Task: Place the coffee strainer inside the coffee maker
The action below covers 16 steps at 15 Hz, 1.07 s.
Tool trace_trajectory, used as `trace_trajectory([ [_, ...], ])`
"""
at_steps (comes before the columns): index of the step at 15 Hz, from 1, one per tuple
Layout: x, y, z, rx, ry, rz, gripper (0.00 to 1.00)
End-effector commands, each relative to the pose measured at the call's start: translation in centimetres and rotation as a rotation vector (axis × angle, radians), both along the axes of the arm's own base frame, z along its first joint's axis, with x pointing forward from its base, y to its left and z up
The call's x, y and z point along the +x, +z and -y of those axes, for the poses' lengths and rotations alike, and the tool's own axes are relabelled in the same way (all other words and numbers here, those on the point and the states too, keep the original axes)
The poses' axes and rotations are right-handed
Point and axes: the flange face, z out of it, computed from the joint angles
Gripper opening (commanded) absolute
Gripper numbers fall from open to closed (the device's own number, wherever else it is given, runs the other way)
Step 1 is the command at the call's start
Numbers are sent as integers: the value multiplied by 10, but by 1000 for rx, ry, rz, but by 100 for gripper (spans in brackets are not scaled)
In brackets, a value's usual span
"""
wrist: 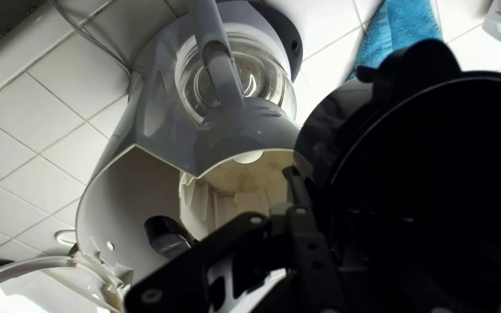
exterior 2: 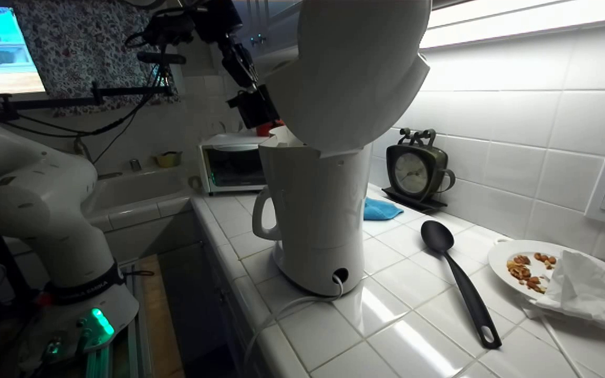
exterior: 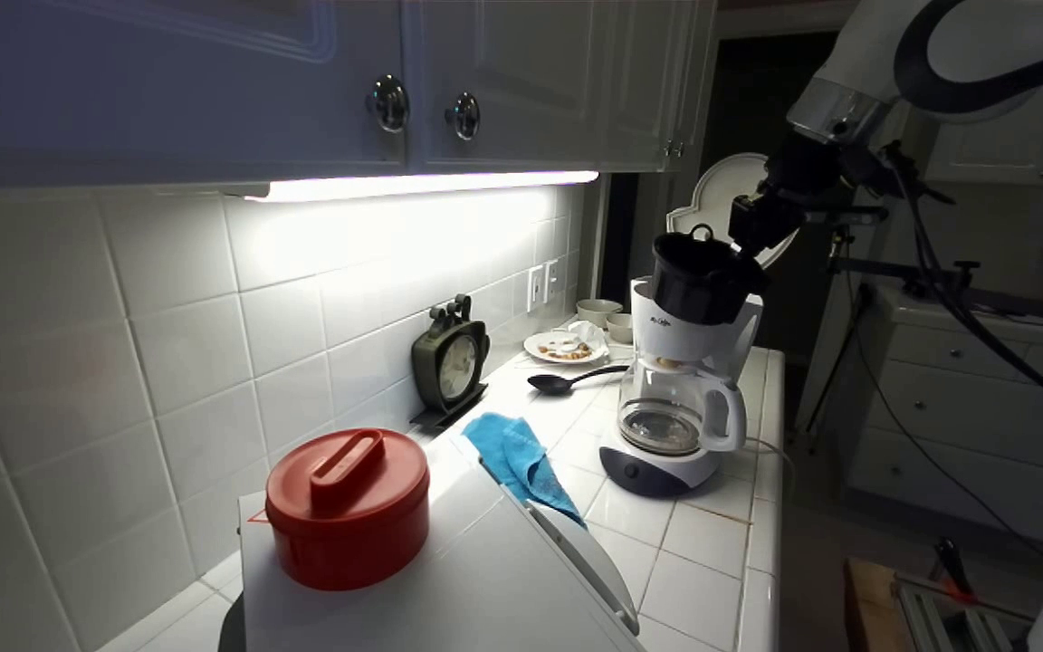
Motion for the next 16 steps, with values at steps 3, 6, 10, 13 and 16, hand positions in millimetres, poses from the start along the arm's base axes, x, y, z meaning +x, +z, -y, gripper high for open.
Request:
trace_trajectory([
  [3,-15,12,25,78,-128,113,3],
  [6,-13,5,40,115,-189,121,3],
  [10,-16,-4,55,153,-285,133,3],
  [13,-17,-7,69,172,-352,150,3],
  [16,-13,-10,79,185,-382,154,3],
])
